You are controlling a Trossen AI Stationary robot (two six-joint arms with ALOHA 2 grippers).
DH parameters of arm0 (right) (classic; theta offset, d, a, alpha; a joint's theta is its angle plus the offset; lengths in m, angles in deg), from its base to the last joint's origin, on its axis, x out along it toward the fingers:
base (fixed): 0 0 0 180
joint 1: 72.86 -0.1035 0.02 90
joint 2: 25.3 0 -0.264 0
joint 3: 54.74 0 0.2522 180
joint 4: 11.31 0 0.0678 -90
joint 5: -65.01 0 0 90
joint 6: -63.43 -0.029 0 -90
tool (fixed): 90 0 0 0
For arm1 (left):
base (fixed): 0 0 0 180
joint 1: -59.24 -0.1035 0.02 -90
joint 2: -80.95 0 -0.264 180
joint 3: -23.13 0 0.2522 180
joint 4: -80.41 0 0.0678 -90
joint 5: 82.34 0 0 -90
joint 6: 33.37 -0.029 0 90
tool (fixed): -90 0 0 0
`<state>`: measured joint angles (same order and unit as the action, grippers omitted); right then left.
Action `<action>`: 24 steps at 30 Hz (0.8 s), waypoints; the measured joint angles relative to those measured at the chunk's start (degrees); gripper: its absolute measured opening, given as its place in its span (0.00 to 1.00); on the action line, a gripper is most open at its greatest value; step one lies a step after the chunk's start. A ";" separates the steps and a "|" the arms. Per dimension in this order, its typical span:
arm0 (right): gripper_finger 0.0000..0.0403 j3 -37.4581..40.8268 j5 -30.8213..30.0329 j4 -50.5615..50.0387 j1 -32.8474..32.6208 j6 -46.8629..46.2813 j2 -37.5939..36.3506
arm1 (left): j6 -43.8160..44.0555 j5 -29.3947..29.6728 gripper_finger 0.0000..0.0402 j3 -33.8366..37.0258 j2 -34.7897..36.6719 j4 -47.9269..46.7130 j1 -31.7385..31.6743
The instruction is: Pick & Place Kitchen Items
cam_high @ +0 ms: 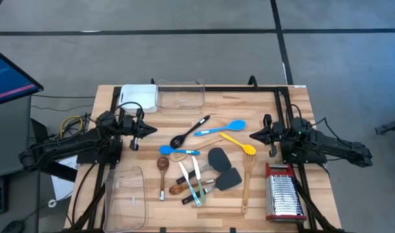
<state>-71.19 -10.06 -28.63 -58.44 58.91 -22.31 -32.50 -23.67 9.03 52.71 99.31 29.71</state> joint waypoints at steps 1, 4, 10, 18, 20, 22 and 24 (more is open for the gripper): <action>0.01 0.00 -0.01 0.02 -0.02 -0.02 -0.01 | 0.00 0.00 0.01 0.00 0.00 0.00 -0.01; 0.01 0.01 -0.01 0.00 0.00 -0.02 0.01 | 0.00 0.00 0.01 0.00 -0.01 0.00 0.01; 0.01 0.01 0.00 0.02 0.00 0.00 -0.01 | 2.77 0.00 0.01 0.00 -0.01 0.00 0.00; 0.01 0.01 0.00 0.01 -0.01 0.00 0.00 | 2.78 0.00 0.01 0.00 0.00 0.00 0.00; 0.01 0.00 0.00 0.00 -0.01 -0.01 -0.01 | 2.78 0.00 0.01 0.00 -0.01 0.00 0.00; 0.01 0.01 0.01 0.02 -0.01 -0.01 0.00 | 2.78 0.00 0.01 0.00 0.01 0.00 -0.01; 0.01 0.01 0.00 0.00 -0.02 -0.01 0.00 | 2.78 0.00 0.01 0.00 0.01 0.00 0.01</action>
